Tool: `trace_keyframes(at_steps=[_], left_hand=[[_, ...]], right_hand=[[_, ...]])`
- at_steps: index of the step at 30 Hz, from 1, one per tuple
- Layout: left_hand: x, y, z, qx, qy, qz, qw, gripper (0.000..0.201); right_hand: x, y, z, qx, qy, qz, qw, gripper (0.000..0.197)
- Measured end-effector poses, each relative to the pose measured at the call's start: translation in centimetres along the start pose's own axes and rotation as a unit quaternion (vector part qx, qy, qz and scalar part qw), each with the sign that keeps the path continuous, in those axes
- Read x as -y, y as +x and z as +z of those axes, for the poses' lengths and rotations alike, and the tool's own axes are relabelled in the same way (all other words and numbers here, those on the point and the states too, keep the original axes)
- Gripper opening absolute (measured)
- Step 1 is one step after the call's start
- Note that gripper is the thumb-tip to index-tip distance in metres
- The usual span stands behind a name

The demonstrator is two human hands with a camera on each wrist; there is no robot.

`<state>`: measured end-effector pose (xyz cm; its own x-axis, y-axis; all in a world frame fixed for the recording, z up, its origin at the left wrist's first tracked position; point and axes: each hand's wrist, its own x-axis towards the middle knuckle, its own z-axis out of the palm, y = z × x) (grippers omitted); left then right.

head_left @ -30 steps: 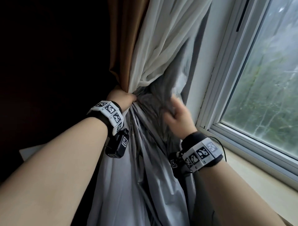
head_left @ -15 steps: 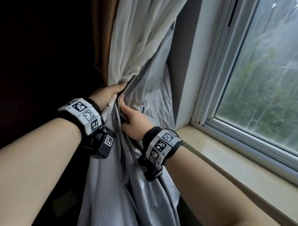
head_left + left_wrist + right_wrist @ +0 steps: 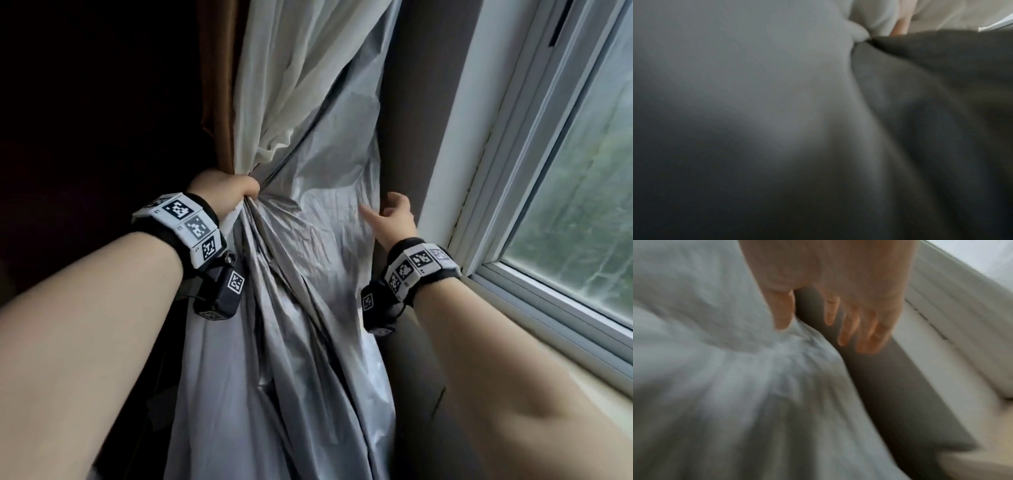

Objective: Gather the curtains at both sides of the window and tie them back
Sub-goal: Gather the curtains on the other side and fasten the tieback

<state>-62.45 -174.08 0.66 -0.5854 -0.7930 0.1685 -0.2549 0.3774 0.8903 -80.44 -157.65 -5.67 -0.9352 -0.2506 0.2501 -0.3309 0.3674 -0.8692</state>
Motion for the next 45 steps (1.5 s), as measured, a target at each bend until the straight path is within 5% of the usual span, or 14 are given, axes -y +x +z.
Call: trace_keyframes(at_steps=[2,4,8,11,15,18,20,24,27,30,33,37,41,45], left_hand=[[0.2,-0.2,-0.3,0.009,0.009,-0.009,1.0,0.009],[0.4,-0.2,-0.7,0.014,0.009,-0.018,1.0,0.016],[0.5,-0.1,-1.0,0.009,0.009,-0.025,1.0,0.02],[0.4,-0.1,-0.9,-0.001,0.009,-0.028,1.0,0.017],[0.1,-0.3,-0.3,0.009,0.013,-0.026,1.0,0.017],[-0.3,-0.6,0.6,0.001,0.013,-0.017,1.0,0.009],[-0.5,-0.9,1.0,-0.01,0.002,-0.017,1.0,0.022],[-0.4,-0.9,1.2,-0.001,-0.007,-0.029,1.0,0.033],[-0.2,-0.9,0.8,0.015,-0.035,-0.023,0.999,0.028],[0.1,-1.3,0.0,0.122,-0.168,-0.054,0.977,0.027],[0.8,-1.3,-0.7,0.208,-0.224,-0.085,0.948,0.066],[0.1,-1.5,-0.8,0.058,-0.041,0.015,0.997,0.013],[0.2,-0.7,-0.7,0.007,0.05,0.023,0.998,0.009],[0.4,-0.6,-0.1,0.003,0.035,0.027,0.999,0.015]], right_hand=[[-1.8,1.3,0.8,0.081,0.063,0.106,0.989,0.092],[-3.2,2.5,2.5,0.116,0.125,0.146,0.974,0.096],[-3.5,3.8,4.7,0.061,0.129,0.039,0.989,0.033],[-2.8,3.1,3.5,-0.007,0.184,-0.032,0.982,0.021],[0.1,-0.8,0.2,0.075,0.359,-0.102,0.924,0.011],[3.0,-4.4,-1.2,0.145,0.302,-0.186,0.924,0.026],[4.5,-6.7,-0.7,0.18,0.21,-0.243,0.93,0.027],[5.8,-9.7,2.6,0.171,-0.047,-0.31,0.934,0.028],[6.1,-11.6,4.8,0.176,-0.115,-0.32,0.924,0.043],[6.6,-12.6,6.5,0.185,-0.135,-0.327,0.917,0.055],[6.9,-12.5,6.9,0.203,-0.144,-0.327,0.912,0.058],[6.9,-11.8,6.8,0.248,-0.127,-0.343,0.897,0.043],[6.0,-10.1,5.5,0.262,-0.083,-0.378,0.884,0.015],[4.0,-8.3,3.9,0.134,0.005,-0.294,0.946,0.03]])
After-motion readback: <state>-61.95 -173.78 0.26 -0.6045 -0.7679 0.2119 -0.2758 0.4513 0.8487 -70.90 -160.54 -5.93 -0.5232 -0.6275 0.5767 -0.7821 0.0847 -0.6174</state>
